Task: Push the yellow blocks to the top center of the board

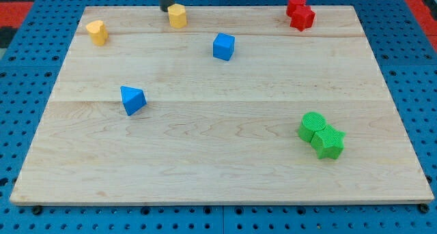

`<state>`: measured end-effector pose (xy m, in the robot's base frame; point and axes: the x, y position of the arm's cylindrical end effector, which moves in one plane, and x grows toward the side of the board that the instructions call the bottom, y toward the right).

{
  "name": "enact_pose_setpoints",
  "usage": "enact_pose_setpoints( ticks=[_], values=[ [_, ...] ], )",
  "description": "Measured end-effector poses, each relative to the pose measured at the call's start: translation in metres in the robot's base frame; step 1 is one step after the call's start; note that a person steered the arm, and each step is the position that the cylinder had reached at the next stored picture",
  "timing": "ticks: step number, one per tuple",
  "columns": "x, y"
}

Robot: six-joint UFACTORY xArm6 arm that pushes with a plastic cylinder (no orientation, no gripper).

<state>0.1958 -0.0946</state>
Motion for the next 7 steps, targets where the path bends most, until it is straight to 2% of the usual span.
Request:
enact_pose_setpoints(
  ticks=[2,4,7],
  values=[
    [0.012,0.02],
    [0.078,-0.024],
    [0.117,-0.164]
  ],
)
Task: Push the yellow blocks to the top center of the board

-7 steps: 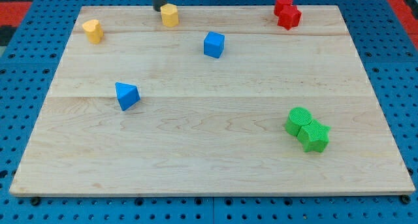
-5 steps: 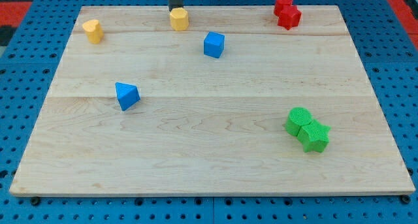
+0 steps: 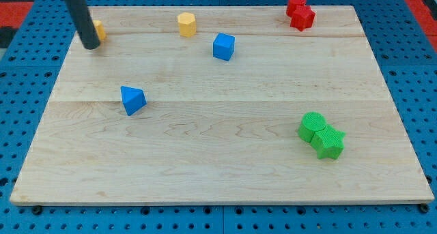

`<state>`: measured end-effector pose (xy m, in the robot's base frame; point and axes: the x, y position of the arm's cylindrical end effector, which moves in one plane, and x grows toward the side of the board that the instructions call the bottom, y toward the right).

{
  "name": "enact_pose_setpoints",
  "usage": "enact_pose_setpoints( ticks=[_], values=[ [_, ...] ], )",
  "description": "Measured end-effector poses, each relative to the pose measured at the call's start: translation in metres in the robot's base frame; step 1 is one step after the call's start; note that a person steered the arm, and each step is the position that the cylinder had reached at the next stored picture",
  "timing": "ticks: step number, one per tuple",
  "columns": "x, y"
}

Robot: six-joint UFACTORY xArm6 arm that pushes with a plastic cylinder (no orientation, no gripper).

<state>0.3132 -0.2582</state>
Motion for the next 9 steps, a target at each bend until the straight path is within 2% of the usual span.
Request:
enact_pose_setpoints(
  ticks=[1,2,3,5,8,9],
  values=[
    [-0.006,-0.041],
    [-0.044,-0.03],
    [-0.052,0.041],
    [-0.02,0.029],
    [-0.019,0.13],
    [-0.033,0.154]
  ],
)
